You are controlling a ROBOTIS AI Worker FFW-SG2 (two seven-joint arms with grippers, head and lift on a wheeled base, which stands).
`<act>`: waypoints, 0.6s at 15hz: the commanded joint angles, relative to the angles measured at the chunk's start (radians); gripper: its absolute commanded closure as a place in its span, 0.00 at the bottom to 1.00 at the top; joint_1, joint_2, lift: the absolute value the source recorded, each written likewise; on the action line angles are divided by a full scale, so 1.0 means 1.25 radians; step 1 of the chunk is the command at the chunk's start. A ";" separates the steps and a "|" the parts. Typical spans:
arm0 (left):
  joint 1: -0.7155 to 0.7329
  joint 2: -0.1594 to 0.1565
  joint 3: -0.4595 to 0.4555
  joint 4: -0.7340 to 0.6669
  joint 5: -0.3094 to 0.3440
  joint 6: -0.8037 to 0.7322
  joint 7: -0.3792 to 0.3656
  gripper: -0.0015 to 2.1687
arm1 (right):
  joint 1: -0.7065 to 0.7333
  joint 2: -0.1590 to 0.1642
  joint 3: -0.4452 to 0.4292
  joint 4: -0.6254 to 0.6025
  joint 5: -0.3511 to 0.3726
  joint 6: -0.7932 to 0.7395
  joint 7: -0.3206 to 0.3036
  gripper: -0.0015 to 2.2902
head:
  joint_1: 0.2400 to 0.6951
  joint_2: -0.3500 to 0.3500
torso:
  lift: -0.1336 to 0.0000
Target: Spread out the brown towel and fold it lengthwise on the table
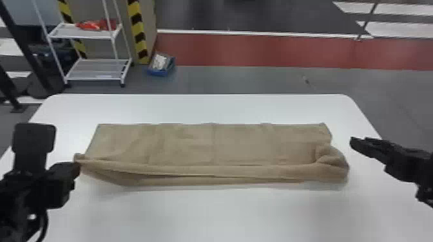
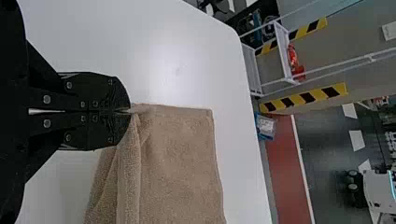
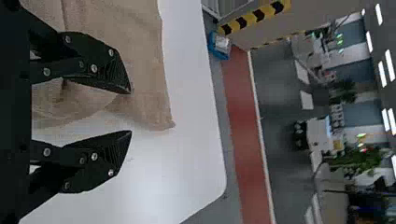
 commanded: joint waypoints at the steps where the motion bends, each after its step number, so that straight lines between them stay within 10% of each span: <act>1: 0.003 0.000 -0.006 0.001 -0.002 0.000 0.001 0.66 | 0.058 0.000 -0.041 0.002 -0.001 -0.233 0.057 0.06 | 1.00 0.42 | 0.07; 9: 0.012 -0.017 -0.033 0.000 -0.033 0.000 0.002 0.66 | 0.188 -0.005 -0.087 0.138 0.137 -0.780 0.193 0.15 | 1.00 0.40 | 0.07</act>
